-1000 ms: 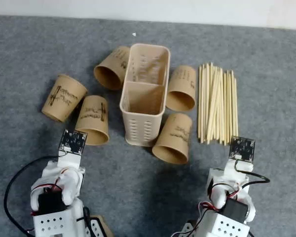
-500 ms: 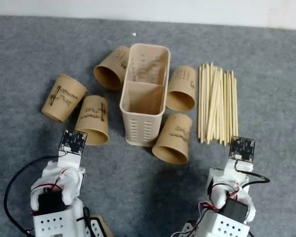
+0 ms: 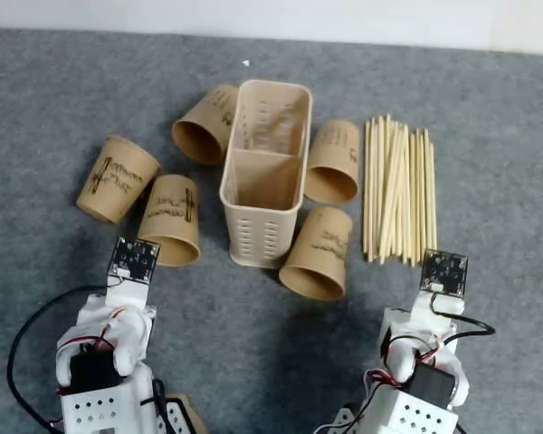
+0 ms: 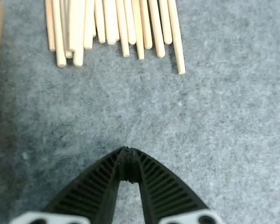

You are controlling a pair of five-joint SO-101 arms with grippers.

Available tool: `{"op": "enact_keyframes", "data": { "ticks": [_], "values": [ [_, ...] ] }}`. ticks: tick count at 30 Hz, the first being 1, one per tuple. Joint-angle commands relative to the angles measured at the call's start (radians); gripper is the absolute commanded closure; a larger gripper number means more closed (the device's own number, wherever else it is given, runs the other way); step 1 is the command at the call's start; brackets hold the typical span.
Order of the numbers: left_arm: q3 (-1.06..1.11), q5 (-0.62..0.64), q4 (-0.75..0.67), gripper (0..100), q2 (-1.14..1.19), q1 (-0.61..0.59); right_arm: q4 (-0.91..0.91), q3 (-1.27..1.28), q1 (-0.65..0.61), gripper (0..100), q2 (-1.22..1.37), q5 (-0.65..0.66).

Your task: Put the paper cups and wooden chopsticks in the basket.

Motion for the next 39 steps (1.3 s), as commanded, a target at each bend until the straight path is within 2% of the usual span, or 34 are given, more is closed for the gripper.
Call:
{"op": "enact_keyframes", "data": {
  "ticks": [1,17,21,27,29,32,34,36,38,39],
  "values": [
    [0.016,0.008,0.003,88,-0.007,0.007,0.002,0.148,0.008,99.3,-0.012,0.009],
    [0.016,0.008,0.003,88,-0.007,0.007,0.002,0.148,0.002,99.2,-0.012,0.011],
    [0.016,0.008,0.002,88,-0.007,0.021,0.002,0.148,-0.059,99.2,-0.012,0.008],
    [0.016,0.005,0.000,88,-0.007,0.136,-0.042,0.148,-0.189,99.2,-0.013,0.009],
    [0.016,0.005,-0.044,88,-0.008,0.157,-0.102,0.148,-0.205,99.2,-0.013,0.009],
    [0.015,0.005,-0.163,88,-0.008,0.110,-0.153,0.148,-0.191,99.2,-0.013,0.014],
    [0.013,-0.014,-0.258,88,-0.008,0.050,-0.211,0.147,-0.189,99.2,-0.013,0.072],
    [-0.001,-0.081,-0.353,88,-0.008,-0.018,-0.251,0.147,-0.185,99.2,-0.013,0.204],
    [-0.048,-0.101,-0.396,88,-0.007,-0.073,-0.262,0.145,-0.179,99.0,-0.013,0.351],
    [-0.082,-0.101,-0.396,88,-0.007,-0.094,-0.263,0.133,-0.183,98.9,-0.013,0.381]
  ]
}}
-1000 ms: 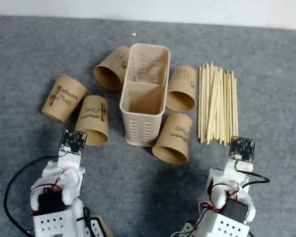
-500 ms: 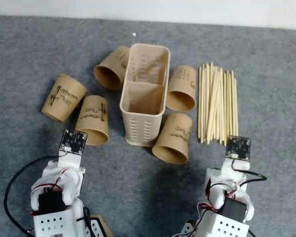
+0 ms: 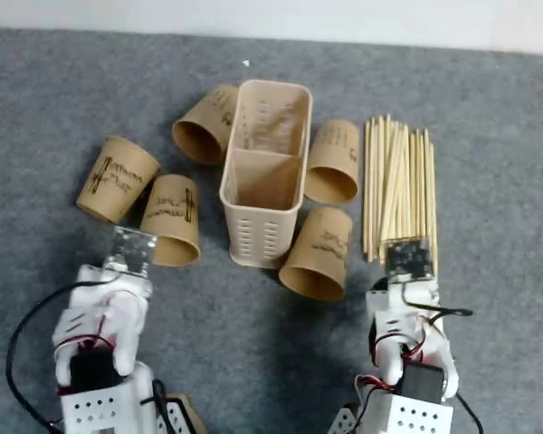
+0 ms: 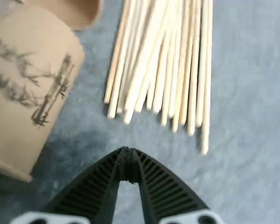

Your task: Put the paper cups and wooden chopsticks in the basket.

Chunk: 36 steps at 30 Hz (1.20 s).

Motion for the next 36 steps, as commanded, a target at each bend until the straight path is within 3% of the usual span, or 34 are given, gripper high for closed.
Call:
{"op": "enact_keyframes", "data": {
  "ticks": [1,4,7,9,14,18,24,31,36],
  "values": [
    [-0.104,-0.018,-0.057,88,-0.007,-0.082,-0.028,0.104,0.001,98.8,-0.012,0.146],
    [-0.219,-0.018,-0.055,86,-0.005,-0.107,-0.019,-0.028,-0.002,94.3,-0.010,0.054],
    [-0.326,-0.023,-0.003,79,-0.005,-0.107,-0.016,-0.166,-0.019,81.4,-0.008,-0.071],
    [-0.397,-0.031,0.048,78,-0.004,-0.105,0.008,-0.229,-0.068,75.2,-0.008,-0.058],
    [-0.549,-0.110,0.183,78,0.090,-0.105,0.088,-0.288,-0.166,77.9,0.082,-0.133],
    [-0.677,-0.155,0.255,78,0.360,-0.102,0.047,-0.309,-0.166,78.0,0.260,-0.215],
    [-0.912,-0.275,0.427,78,0.779,0.008,-0.004,-0.433,-0.185,78.0,0.512,-0.267],
    [-0.947,-0.279,0.393,78,0.924,0.076,-0.117,-0.394,-0.418,78.2,0.550,-0.267],
    [-0.921,-0.279,0.284,78,0.955,0.090,-0.229,-0.271,-0.450,78.2,0.460,-0.201]
  ]
}}
